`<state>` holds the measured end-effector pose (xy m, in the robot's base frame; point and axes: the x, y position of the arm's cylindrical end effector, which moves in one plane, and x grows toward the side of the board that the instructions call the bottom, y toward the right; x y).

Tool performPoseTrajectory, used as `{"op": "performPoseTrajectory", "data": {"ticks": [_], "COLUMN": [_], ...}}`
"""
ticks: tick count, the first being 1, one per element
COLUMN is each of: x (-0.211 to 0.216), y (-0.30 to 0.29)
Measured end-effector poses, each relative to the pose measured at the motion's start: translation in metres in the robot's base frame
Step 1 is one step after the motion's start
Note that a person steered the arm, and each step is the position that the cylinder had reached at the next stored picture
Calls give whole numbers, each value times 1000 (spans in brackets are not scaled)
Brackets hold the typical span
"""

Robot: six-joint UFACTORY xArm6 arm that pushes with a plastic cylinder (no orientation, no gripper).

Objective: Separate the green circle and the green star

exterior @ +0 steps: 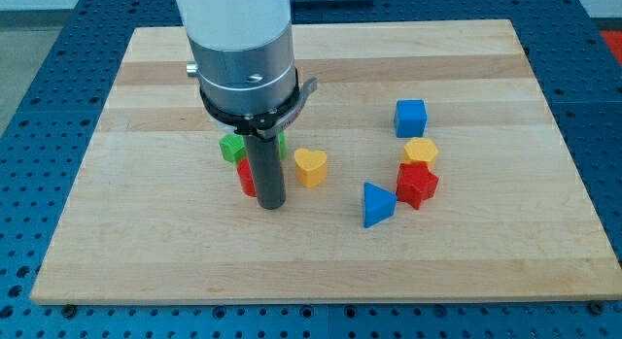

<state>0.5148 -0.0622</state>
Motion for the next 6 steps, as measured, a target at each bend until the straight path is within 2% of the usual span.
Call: {"op": "performPoseTrajectory", "data": {"ticks": [4, 6], "x": [-22, -48], "y": [24, 47]}}
